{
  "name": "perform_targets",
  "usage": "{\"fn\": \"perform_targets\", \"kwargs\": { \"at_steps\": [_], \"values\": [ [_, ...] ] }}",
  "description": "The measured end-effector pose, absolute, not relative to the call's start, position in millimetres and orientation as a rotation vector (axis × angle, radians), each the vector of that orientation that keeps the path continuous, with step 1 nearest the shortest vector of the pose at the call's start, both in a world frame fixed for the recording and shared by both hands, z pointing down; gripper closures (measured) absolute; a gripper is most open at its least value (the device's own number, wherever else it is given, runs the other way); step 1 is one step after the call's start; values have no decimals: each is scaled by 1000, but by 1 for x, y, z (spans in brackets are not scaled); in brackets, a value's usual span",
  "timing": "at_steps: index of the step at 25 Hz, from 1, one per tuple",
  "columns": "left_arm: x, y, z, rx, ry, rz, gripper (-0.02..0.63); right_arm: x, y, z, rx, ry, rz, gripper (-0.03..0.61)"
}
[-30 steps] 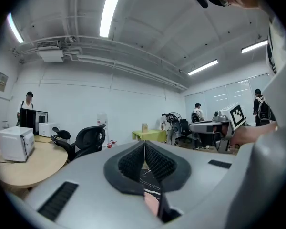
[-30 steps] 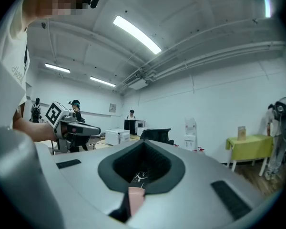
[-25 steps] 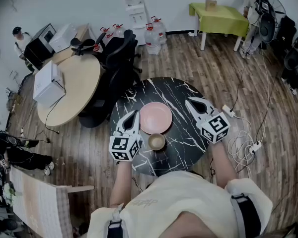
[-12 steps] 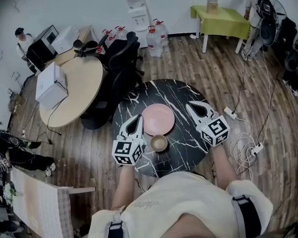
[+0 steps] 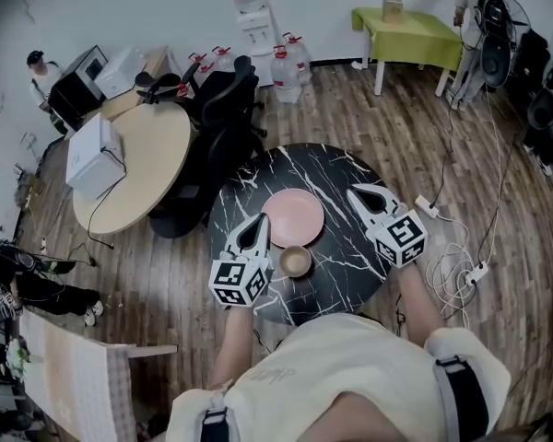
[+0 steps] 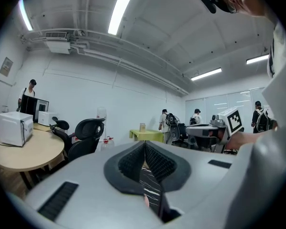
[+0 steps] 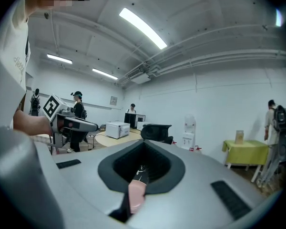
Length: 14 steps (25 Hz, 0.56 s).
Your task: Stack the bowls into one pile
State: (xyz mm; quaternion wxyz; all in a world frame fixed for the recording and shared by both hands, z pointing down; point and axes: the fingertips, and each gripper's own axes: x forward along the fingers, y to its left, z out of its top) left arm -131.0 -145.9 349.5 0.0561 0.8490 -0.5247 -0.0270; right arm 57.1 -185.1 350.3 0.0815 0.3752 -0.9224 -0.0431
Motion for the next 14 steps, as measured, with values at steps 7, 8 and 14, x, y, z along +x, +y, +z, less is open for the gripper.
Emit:
{"fn": "perform_targets", "kwargs": {
  "at_steps": [7,8,14],
  "values": [
    [-133,-147,346,2566,-1617,-90,594,56,-187,349,1101,-2740,-163,571],
    [-132,-146,345,2566,-1618,-89,594,56,-187,350,1097,-2742,-158,571],
    [-124,-141,339,2573,-1612,-90,594,57,-181,353,1087,-2740,-143,571]
  ]
}}
